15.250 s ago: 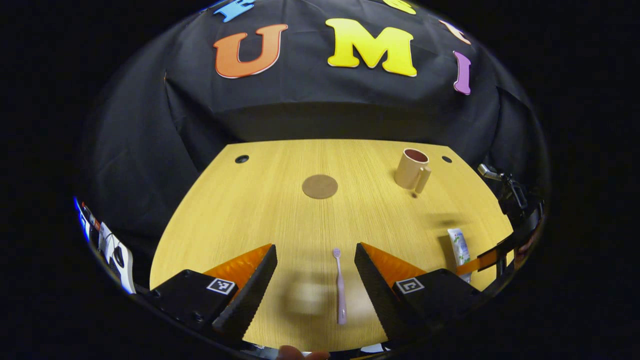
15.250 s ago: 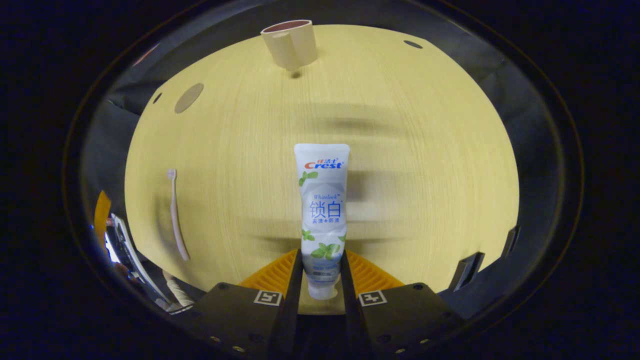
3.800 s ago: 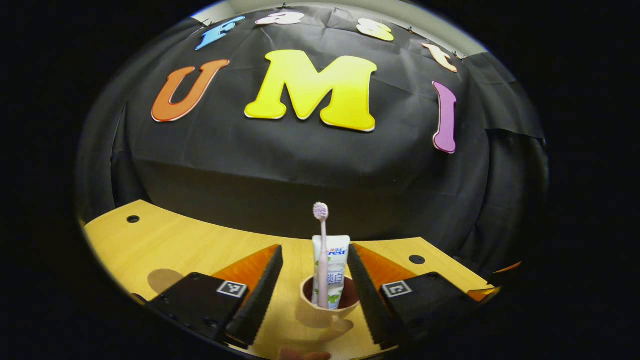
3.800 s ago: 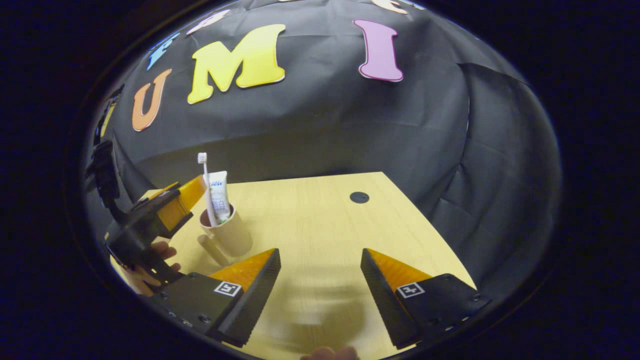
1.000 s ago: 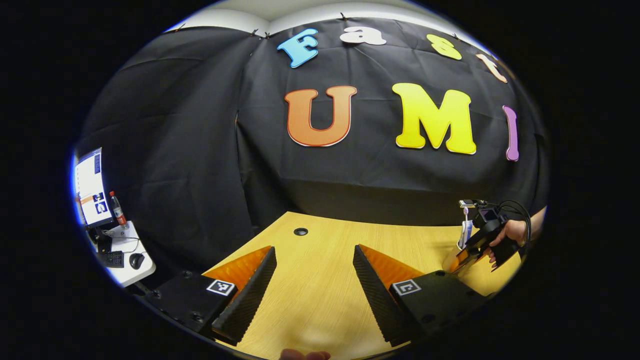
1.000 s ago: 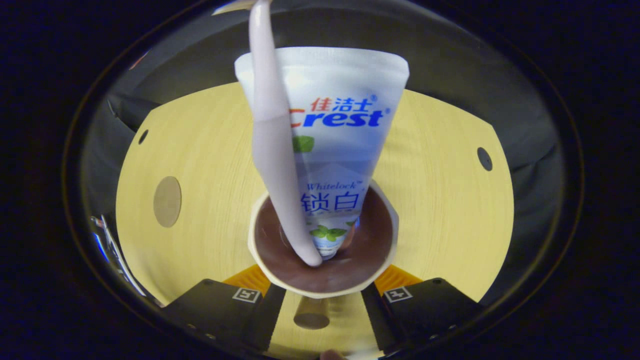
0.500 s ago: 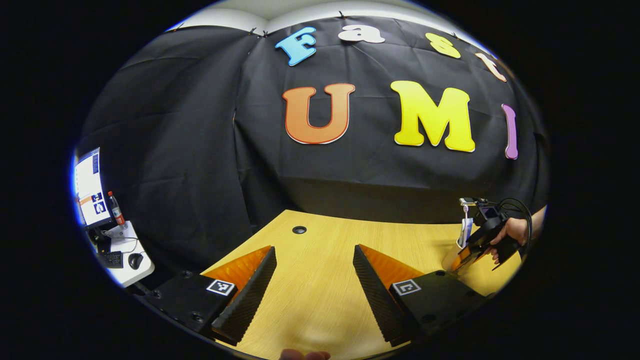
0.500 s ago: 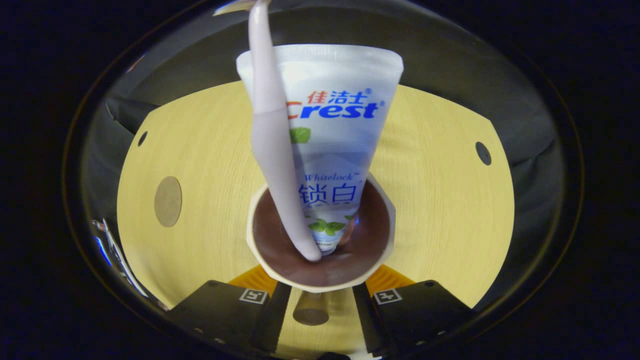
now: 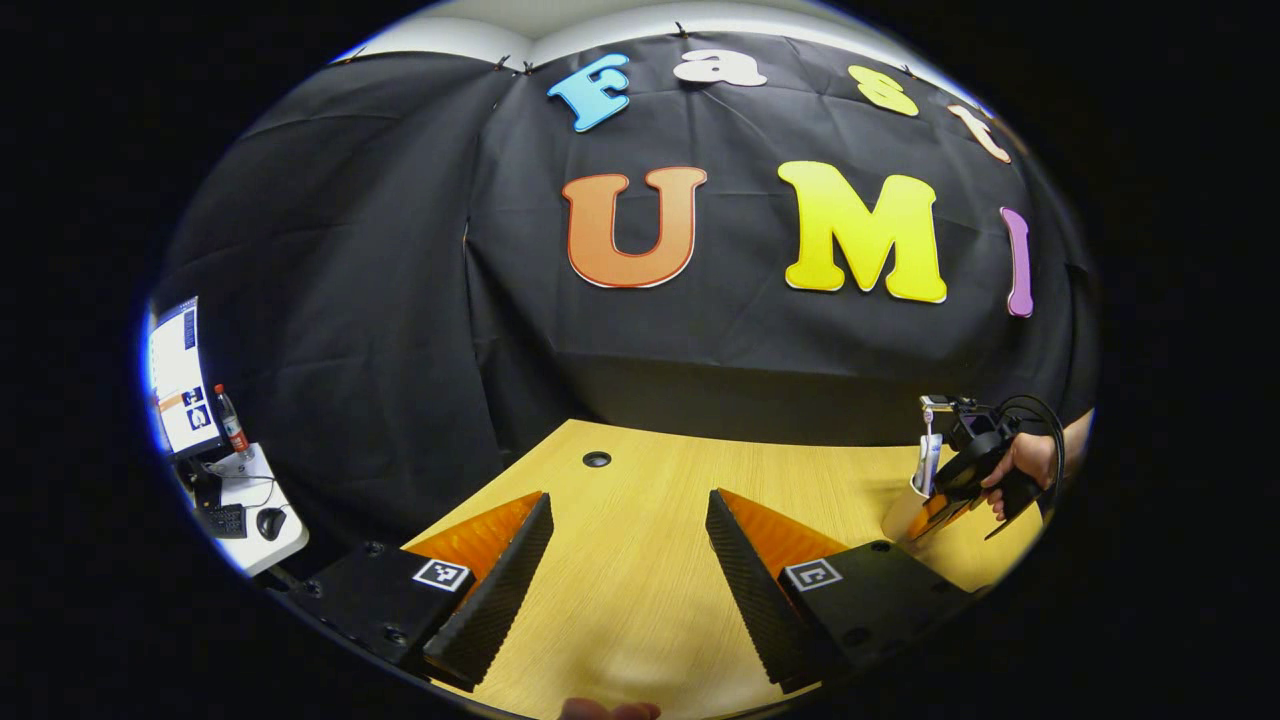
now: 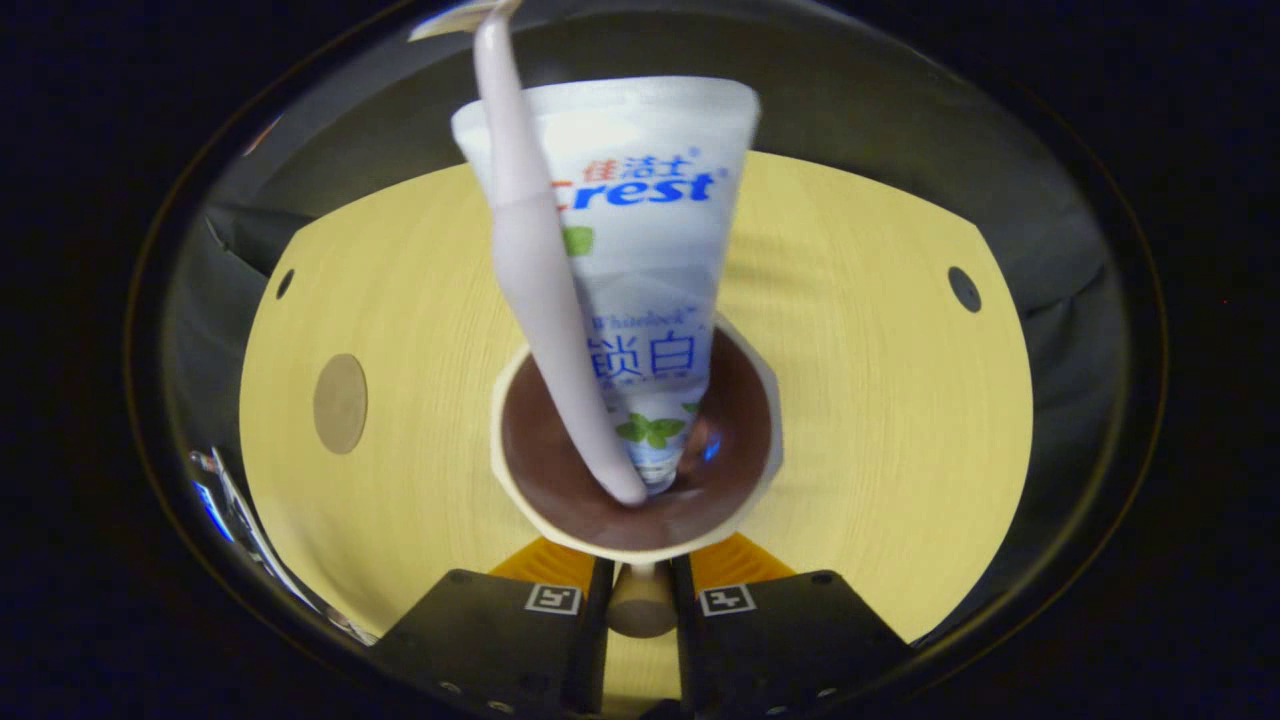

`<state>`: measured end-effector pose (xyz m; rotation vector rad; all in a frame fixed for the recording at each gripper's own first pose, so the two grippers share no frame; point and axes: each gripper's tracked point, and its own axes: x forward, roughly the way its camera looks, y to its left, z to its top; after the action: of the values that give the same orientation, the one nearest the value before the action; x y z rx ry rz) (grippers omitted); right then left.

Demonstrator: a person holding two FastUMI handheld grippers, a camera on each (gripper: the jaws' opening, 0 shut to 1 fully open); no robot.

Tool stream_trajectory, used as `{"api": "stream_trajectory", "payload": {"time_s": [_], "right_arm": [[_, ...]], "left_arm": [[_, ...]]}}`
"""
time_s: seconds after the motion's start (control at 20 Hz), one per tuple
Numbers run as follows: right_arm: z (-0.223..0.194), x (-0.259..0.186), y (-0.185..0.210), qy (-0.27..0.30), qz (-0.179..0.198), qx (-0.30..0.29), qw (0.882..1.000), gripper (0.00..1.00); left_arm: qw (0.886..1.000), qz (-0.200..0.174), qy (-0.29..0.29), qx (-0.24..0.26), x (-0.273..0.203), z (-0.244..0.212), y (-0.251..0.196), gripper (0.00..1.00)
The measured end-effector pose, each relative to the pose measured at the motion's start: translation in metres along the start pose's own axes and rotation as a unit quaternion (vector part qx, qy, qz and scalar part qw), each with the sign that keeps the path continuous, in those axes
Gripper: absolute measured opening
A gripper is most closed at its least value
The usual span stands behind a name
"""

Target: Put the toothbrush and toothpaste on the desktop into the cup, then pick up the cup and place it on the coaster on the desktop.

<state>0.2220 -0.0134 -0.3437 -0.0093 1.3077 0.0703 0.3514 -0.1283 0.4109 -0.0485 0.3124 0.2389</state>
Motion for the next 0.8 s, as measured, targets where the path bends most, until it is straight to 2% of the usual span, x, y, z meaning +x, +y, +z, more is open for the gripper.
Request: {"api": "stream_trajectory", "payload": {"time_s": [0.65, 0.8], "right_arm": [[-0.001, -0.004, 0.009, -0.003, 0.016, 0.027, 1.000, 0.25], [0.001, -0.006, 0.011, -0.010, 0.013, 0.018, 1.000, 0.25]], "left_arm": [[1.000, -0.009, -0.003, -0.001, -0.001, 0.000, 0.000, 0.98], [1.000, -0.009, -0.004, 0.000, -0.004, -0.002, 0.004, 0.98]]}}
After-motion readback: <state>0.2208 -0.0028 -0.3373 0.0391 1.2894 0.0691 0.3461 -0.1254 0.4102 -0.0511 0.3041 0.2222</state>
